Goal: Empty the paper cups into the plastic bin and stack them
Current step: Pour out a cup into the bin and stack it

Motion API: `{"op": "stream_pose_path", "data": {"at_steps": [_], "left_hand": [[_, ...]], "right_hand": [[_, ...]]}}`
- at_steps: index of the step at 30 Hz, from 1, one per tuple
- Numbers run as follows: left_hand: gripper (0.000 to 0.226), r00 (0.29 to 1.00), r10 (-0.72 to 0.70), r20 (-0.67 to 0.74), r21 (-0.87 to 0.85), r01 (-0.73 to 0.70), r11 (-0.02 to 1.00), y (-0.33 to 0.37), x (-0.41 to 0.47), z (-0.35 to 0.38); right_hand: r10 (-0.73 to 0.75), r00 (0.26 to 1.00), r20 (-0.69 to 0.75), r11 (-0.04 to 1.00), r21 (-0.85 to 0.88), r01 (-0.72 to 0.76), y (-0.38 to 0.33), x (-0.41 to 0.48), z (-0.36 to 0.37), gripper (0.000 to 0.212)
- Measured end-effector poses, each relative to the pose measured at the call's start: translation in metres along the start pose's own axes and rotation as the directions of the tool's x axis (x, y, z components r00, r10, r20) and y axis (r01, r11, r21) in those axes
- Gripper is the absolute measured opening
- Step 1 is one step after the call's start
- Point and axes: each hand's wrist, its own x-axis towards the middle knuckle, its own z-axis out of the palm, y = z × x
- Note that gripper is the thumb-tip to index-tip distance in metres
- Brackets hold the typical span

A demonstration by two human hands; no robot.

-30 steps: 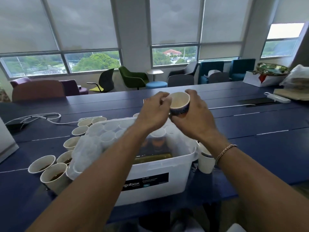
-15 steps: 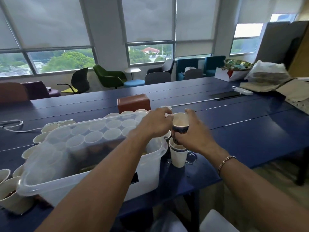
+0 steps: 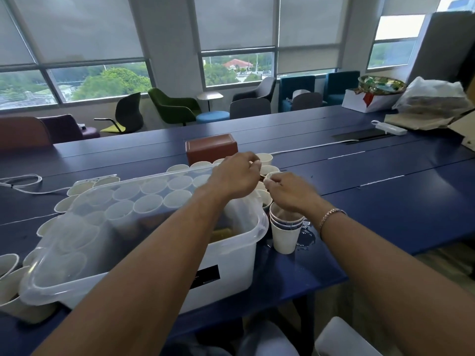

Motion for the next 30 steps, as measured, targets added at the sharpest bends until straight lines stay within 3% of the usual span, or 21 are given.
{"op": "stream_pose_path", "data": {"at_steps": [3, 7, 17, 30], "left_hand": [[0.037, 1.0, -0.012, 0.001, -0.006, 0.012, 1.0, -0.003, 0.005, 0.0], [0.035, 1.0, -0.01, 0.017, -0.041, 0.01, 0.999, -0.004, 0.008, 0.001], [0.053, 0.999, -0.039, 0.006, -0.16, 0.039, 0.986, 0.002, 0.0, -0.003], [0.073, 0.986, -0.089, -0.138, -0.128, 0.071, 0.989, 0.014, -0.013, -0.04]], "right_hand": [[0.08, 0.984, 0.156, 0.996, 0.034, -0.087, -0.001, 0.025, 0.011, 0.04], [0.152, 0.941, 0.302, 0.988, -0.071, -0.137, -0.007, 0.03, 0.014, 0.044], [0.152, 0.959, 0.241, 0.987, -0.082, -0.136, -0.013, 0.027, -0.004, 0.038], [0.104, 0.991, 0.079, 0.994, -0.048, -0.101, -0.07, 0.008, -0.102, 0.035]]}}
